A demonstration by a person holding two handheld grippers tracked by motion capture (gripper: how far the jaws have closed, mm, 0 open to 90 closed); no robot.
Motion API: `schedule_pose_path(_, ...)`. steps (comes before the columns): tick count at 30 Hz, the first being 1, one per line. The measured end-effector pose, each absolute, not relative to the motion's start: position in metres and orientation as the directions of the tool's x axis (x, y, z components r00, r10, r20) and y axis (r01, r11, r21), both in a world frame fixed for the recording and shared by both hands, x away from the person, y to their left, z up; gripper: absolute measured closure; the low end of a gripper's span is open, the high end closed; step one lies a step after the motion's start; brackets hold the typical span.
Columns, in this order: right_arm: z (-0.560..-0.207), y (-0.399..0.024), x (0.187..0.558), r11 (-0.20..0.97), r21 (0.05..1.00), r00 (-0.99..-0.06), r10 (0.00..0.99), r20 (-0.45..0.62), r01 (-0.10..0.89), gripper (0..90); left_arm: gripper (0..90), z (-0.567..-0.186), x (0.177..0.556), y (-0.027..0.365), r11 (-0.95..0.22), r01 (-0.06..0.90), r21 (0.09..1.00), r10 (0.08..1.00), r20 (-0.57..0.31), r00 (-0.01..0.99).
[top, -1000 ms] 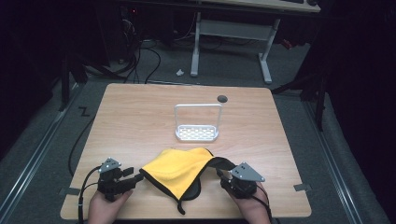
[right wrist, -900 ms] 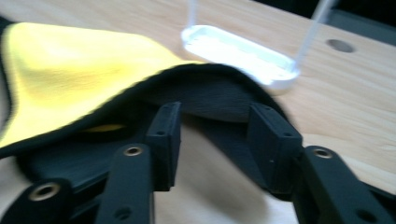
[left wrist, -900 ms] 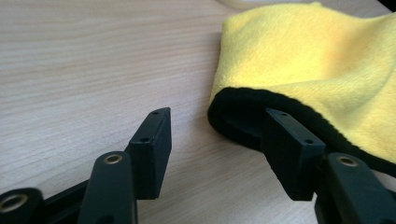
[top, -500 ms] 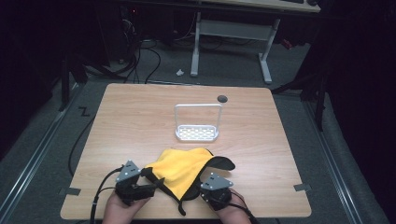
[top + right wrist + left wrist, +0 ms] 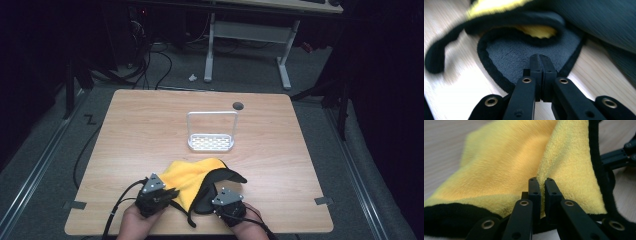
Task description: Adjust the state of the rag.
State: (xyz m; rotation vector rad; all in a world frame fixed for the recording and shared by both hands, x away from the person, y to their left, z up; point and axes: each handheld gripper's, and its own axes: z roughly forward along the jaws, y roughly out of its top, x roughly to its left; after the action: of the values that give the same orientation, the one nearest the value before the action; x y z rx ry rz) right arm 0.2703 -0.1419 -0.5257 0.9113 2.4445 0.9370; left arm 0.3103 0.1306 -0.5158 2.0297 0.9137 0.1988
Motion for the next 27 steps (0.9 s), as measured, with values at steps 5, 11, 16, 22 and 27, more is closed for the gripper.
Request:
schedule_pose_path(5, -0.525, -0.168, 0.273, 0.558, 0.687, -0.679, 0.723, -0.128, 0.465, 90.0, 85.0, -0.503, 0.321, 0.179, -0.197, 0.572, 0.796, 0.722, -0.277, 0.634)
schedule_pose_path(11, -0.524, -0.2, 0.281, 0.546, 0.671, -0.599, 0.779, -0.186, 0.502, 90.0, 84.1, -0.499, 0.323, 0.206, -0.112, 0.601, 0.792, 0.714, -0.357, 0.603)
schedule_pose_path(16, -0.523, -0.225, 0.287, 0.515, 0.658, -0.518, 0.828, -0.216, 0.549, 90.0, 83.5, -0.505, 0.325, 0.21, -0.104, 0.624, 0.774, 0.717, -0.377, 0.586)
schedule_pose_path(22, -0.522, -0.237, 0.288, 0.509, 0.646, -0.478, 0.844, -0.245, 0.569, 90.0, 82.1, -0.52, 0.336, 0.222, -0.008, 0.678, 0.735, 0.73, -0.458, 0.506)
schedule_pose_path(27, -0.522, -0.24, 0.293, 0.482, 0.659, -0.45, 0.861, -0.236, 0.578, 86.5, 67.3, -0.529, 0.341, 0.227, 0.021, 0.719, 0.695, 0.73, -0.502, 0.464)
